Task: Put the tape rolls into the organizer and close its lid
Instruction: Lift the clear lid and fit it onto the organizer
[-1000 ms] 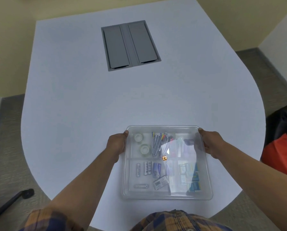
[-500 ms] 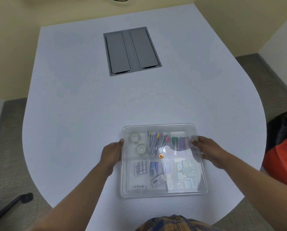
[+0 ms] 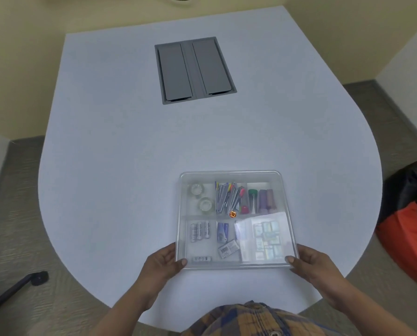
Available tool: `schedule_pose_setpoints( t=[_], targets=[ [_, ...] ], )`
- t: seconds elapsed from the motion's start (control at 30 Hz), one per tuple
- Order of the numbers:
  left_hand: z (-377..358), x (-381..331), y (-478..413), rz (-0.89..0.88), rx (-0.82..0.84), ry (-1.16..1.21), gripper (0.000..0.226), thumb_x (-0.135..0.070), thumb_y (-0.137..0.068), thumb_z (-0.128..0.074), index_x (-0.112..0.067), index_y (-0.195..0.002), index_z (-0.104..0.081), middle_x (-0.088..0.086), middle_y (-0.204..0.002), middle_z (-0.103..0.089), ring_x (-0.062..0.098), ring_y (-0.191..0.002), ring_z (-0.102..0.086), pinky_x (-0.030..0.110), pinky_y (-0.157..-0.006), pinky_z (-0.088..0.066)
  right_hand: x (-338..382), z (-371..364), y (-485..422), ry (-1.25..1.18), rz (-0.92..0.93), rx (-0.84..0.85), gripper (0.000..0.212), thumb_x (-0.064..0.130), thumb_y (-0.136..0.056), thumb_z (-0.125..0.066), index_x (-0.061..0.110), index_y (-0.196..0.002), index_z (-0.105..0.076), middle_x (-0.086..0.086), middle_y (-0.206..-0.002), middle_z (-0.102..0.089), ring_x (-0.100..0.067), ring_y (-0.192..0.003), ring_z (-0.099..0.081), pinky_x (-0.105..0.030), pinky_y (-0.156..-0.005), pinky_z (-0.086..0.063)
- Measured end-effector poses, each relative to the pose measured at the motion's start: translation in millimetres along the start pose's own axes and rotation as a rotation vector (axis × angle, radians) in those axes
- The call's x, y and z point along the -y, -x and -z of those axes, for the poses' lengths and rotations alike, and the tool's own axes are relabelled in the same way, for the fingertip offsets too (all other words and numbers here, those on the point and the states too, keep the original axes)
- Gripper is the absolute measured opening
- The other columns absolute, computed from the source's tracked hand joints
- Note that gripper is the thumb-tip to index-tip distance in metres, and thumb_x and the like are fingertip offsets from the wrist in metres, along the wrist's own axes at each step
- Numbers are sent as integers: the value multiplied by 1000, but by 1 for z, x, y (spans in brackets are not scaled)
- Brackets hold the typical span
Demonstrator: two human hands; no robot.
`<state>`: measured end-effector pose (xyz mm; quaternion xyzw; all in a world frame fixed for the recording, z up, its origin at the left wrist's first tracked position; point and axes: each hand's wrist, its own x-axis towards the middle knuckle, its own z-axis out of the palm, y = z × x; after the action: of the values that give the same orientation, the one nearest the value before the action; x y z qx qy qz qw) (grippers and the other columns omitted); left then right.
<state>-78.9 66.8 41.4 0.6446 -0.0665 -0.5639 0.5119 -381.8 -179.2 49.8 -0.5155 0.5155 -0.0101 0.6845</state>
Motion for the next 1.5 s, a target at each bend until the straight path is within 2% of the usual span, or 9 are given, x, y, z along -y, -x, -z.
schedule_pose_setpoints(
  t=[0.2,0.33,0.47,0.57,0.7,0.8,0.9,1.17,1.5],
  targets=[
    [4,9,-3,-73,18,-1,48,-3,-80,-73,-13,-126,-62,6,-120,-70,20,-115,-64,23,-88,-53,2,7,-1,68,94,55,41,21,-76,-78,17,-115,-70,1,-113,-74,-14,-107,-68,-20,-83,-54],
    [6,3,-4,-66,18,-81,54,-10,-72,-82,-19,-122,-64,4,-118,-71,19,-110,-66,20,-81,-54,11,12,-7,222,52,65,53,33,-66,-85,21,-115,-69,3,-111,-75,-13,-100,-71,-35,-90,-55],
    [13,-28,-18,-30,30,-474,101,-23,-55,-94,-22,-141,-42,2,-141,-53,16,-116,-61,25,-91,-52,32,11,-16,523,78,9,81,48,-58,-88,27,-130,-54,6,-128,-63,-12,-108,-64,-33,-93,-52],
    [12,-61,-35,-156,-16,-897,137,-41,-48,-95,-18,-153,-10,-5,-157,-20,11,-142,-25,28,-114,-25,59,5,-30,702,227,-105,119,54,-52,-90,24,-149,-29,2,-149,-41,-21,-134,-44,-37,-107,-40],
    [0,-105,-62,-277,-19,-1296,150,-56,-45,-90,-17,-152,9,-2,-162,13,10,-148,5,38,-120,-17,98,-6,-56,1019,405,-54,140,66,-48,-85,20,-155,-8,1,-164,-11,-16,-149,-15,-36,-119,-20],
    [-15,-126,-76,-239,-27,-1519,154,-55,-47,-89,-12,-150,16,2,-160,21,15,-148,9,43,-117,-26,116,-14,-70,1251,339,4,148,70,-51,-81,14,-153,10,-1,-163,16,-15,-150,8,-35,-120,-13],
    [-25,-134,-83,-198,-12,-1668,155,-55,-47,-89,-6,-149,16,9,-159,23,20,-149,8,42,-117,-25,123,-17,-78,1393,286,46,151,70,-53,-80,7,-151,16,-9,-160,24,-20,-149,16,-34,-120,-9],
    [-27,-129,-87,-209,-47,-1722,156,-54,-43,-91,-5,-151,10,11,-160,19,25,-149,-6,38,-116,-24,120,-21,-79,1478,278,38,152,68,-53,-82,3,-149,18,-12,-159,25,-23,-148,17,-37,-119,-16],
    [-18,-123,-98,-202,23,-1640,159,-54,-43,-91,-8,-149,19,8,-156,32,23,-149,7,40,-118,-24,116,-18,-84,1455,295,78,150,67,-57,-79,3,-147,22,-12,-157,30,-24,-145,26,-37,-120,-9]
  ],
)
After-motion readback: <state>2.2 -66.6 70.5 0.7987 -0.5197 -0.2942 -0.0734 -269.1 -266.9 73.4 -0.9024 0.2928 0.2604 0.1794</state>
